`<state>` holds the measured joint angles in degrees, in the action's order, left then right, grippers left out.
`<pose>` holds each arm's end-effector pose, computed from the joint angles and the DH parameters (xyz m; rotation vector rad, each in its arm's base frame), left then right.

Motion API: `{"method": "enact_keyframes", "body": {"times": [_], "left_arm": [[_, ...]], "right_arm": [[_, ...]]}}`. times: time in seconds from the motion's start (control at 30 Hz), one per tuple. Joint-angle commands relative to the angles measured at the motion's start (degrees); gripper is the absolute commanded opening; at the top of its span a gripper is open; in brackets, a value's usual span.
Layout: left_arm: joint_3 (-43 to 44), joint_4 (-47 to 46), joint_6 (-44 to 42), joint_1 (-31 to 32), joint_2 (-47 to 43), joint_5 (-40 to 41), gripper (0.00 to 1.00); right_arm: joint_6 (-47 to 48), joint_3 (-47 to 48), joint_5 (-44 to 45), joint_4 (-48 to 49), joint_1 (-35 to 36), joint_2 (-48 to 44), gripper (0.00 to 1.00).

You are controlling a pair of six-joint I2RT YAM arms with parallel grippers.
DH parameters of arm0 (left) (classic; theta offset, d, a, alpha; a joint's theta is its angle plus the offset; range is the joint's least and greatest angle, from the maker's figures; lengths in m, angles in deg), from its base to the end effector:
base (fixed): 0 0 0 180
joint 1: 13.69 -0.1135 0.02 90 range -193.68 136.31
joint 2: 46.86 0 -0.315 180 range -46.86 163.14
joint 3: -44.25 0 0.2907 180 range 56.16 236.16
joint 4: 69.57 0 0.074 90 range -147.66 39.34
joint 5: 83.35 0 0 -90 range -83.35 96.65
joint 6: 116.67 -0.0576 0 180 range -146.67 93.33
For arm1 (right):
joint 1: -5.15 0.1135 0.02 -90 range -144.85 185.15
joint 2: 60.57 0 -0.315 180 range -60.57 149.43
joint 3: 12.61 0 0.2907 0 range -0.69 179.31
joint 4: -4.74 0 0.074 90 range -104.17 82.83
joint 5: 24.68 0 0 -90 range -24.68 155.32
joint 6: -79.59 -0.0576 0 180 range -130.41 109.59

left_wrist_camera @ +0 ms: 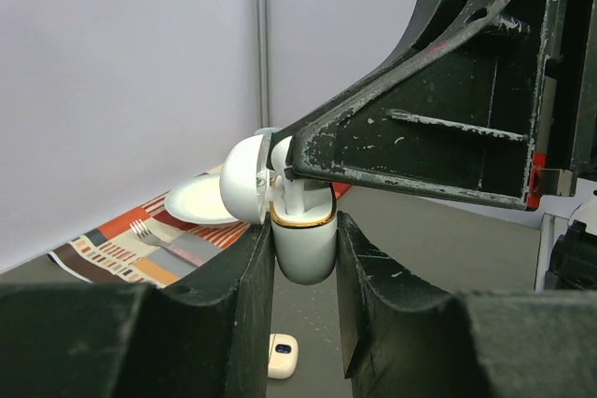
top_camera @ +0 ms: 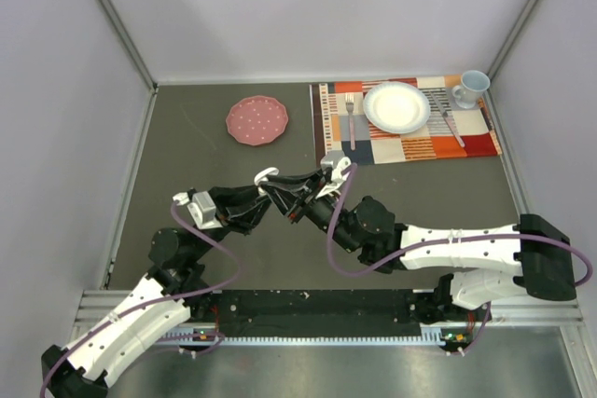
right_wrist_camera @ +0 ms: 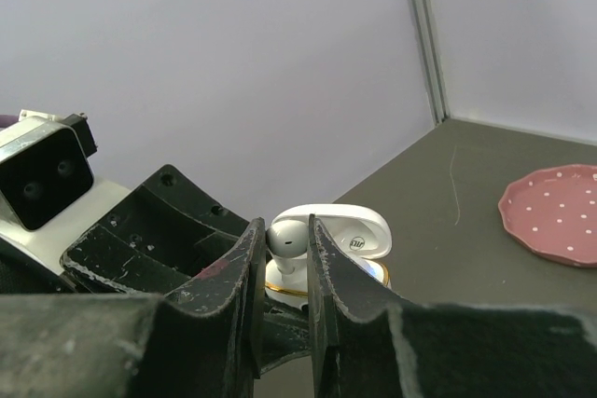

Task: Insert the wireless bluetooth earbuds into the charging case
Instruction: Insert the left earbud into the left side groove of the charging case.

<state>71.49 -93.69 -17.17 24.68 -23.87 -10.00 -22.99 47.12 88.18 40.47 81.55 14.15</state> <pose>0.0945 -0.0959 0.3195 0.5400 1.0063 -0.9027 0.1009 0.3219 0.3872 -0.3538 1.2678 1.0996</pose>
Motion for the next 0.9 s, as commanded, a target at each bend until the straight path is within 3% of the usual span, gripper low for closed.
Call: {"method": "enact_keyframes", "body": {"times": [0.0, 0.13, 0.57, 0.73, 0.87], "left_arm": [[2.3, -6.2, -0.3, 0.0, -1.4, 2.1, 0.0], [2.3, -5.3, -0.4, 0.0, -1.5, 1.8, 0.0], [2.6, -4.7, -0.3, 0.0, -1.0, 0.6, 0.0], [2.6, -4.3, -0.2, 0.0, -0.8, 0.0, 0.0], [2.8, -3.5, -0.2, 0.0, -0.8, -0.3, 0.0]], "right_arm": [[1.2, -1.6, -0.7, -2.1, 1.1, -1.0, 0.04], [1.4, -1.4, -0.7, -2.0, 1.2, -1.4, 0.2], [2.7, 0.7, -1.1, -2.5, 1.2, -2.1, 0.3], [3.5, 1.5, -1.1, -2.5, 1.2, -2.5, 0.44], [4.3, 1.8, -0.7, -2.5, 1.2, -3.1, 0.48]]}}
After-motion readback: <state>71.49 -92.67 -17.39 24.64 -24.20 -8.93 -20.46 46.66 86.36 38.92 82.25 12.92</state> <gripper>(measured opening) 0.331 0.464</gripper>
